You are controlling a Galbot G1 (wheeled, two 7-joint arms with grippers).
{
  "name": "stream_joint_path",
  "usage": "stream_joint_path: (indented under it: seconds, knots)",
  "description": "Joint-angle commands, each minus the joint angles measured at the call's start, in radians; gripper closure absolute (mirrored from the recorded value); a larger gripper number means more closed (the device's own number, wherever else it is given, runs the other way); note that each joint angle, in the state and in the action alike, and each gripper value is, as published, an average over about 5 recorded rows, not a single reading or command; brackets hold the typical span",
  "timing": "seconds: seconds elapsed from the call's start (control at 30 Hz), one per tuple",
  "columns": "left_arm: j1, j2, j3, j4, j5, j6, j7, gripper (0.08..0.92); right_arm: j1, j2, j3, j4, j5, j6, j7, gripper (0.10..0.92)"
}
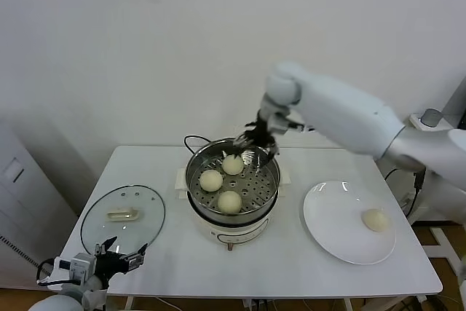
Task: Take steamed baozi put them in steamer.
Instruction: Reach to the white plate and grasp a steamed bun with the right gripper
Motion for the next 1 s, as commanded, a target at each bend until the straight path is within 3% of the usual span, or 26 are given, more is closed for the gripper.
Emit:
stream_joint_path:
  seconds: [0.03, 0.53, 1.0]
  knots:
    - [-0.002, 0.001, -0.001, 0.0, -0.001, 0.002, 0.0, 0.177, 0.085, -0.198, -0.089, -0.174, 0.204, -0.453, -0.056, 0.203]
    - [-0.007, 0.0, -0.005, -0.008, -0.007, 0.005, -0.001, 0.177, -0.014, -0.452, -0.169, -0.157, 0.216, -0.572, -0.06, 0.203]
    - [-0.007, -0.008, -0.002, -0.01, -0.007, 0.005, -0.001, 0.177, -0.232, -0.525, -0.038, -0.165, 0.087, -0.577, 0.023, 0.203]
